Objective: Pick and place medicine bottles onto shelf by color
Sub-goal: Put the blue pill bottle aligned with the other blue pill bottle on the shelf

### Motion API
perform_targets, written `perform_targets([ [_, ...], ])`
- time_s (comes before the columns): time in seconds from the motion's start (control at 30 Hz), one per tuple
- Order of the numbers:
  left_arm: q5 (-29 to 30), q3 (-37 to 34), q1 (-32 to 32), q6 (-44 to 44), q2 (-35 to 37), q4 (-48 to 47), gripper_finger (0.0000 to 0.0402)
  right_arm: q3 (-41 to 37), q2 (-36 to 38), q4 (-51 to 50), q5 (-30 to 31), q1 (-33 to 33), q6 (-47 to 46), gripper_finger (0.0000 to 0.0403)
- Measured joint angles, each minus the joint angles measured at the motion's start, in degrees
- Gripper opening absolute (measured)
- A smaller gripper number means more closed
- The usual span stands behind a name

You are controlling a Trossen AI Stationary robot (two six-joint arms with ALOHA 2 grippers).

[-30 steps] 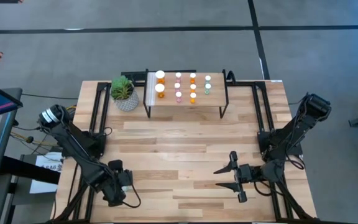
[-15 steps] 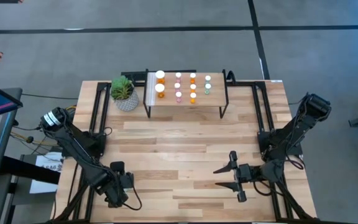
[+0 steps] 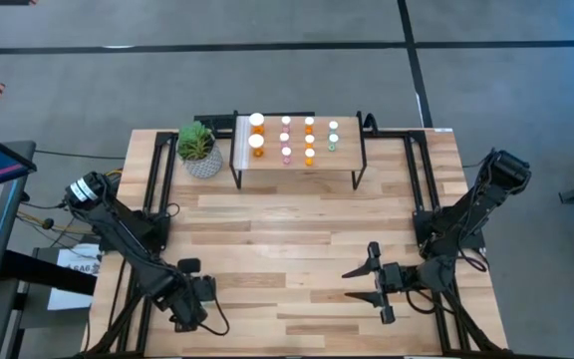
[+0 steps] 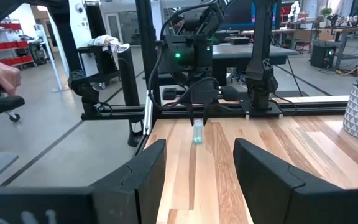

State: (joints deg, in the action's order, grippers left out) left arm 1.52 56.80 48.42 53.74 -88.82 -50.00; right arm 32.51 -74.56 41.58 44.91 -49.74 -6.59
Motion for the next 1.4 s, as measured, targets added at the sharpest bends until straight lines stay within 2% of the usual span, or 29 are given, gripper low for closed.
perform_targets([
  [0.27,-0.35,2.6,-5.13,-5.5,0.02,0.48,0.0092,0.0,0.0,0.0,0.07,0.0,0.09,0.0209],
  [0.6,1.46,19.44,-20.97,-27.37,0.07,-8.15,0.0106,0.0,0.85,-0.85,0.74,-0.68,0.61,0.0209],
  [0.8,1.2,29.07,-31.62,-40.05,-0.21,-9.94,0.0106,0.02,0.85,-3.26,4.46,-2.47,0.59,0.0209],
  [1.03,0.23,35.1,-39.67,-47.81,-1.18,-12.91,0.0107,0.02,0.86,-6.61,5.84,-1.57,-2.59,0.0209],
  [1.23,-1.59,38.27,-42.49,-52.62,-4.42,-12.12,0.0107,0.02,0.85,-12.92,-3.02,4.93,-8.08,0.0209],
  [1.4,-3.71,41.4,-44.48,-56.09,-7.64,-12.21,0.0107,-0.02,2.4,-16.63,-7.39,9.31,-8.17,0.0209],
])
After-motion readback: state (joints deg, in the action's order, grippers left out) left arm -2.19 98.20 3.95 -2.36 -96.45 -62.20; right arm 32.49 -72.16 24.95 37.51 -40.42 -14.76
